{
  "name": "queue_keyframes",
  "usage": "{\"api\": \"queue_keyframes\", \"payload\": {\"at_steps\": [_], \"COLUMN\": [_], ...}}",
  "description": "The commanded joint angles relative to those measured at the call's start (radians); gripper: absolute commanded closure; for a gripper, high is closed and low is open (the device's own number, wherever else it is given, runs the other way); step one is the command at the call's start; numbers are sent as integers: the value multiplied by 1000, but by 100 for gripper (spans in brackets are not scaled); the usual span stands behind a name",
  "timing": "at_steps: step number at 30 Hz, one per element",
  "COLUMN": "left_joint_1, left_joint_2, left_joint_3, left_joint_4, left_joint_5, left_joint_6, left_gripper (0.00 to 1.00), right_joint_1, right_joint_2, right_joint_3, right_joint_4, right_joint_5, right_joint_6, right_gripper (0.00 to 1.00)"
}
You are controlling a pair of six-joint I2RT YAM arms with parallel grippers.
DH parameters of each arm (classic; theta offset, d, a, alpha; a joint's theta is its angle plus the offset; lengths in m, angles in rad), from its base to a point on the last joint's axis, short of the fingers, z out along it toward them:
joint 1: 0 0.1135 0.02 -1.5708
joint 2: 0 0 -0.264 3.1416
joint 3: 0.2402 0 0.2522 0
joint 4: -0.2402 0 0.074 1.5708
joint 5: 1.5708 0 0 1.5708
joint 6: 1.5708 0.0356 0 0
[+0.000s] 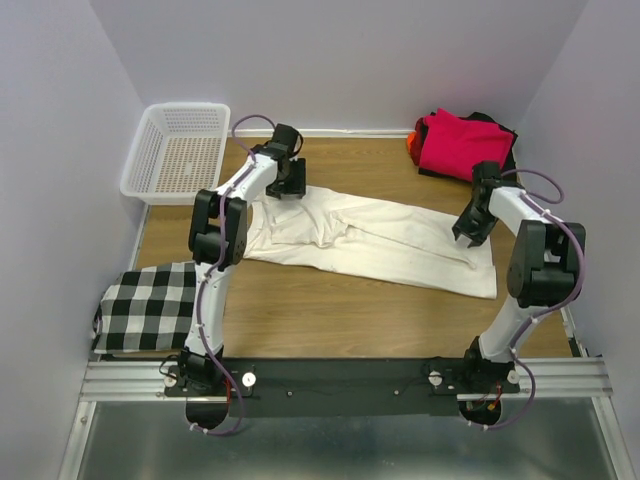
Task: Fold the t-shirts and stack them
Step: Fold the other side of the tshirt into a rectangle
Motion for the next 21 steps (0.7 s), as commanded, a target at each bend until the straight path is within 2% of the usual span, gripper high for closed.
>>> {"api": "queue_keyframes", "payload": {"at_steps": [1,12,17,21], "left_joint_1": [53,111,154,180], "left_joint_2": [40,166,223,237], "left_joint_3": [18,226,324,340], "left_joint_4": [-50,-99,-96,-45], "left_joint_5": [14,66,95,147], "left_joint_6": [-44,-51,-85,-125], "left_gripper": [28,27,27,26], "right_joint_1": [4,4,4,4], "right_joint_2": [47,199,291,362], "right_joint_3": [-3,107,251,370], "right_joint_4": [-3,-58,-95,-117], "right_joint_5": [7,75,131,159], "right_joint_6": [3,15,8,-3], "right_gripper": [53,53,53,53]}}
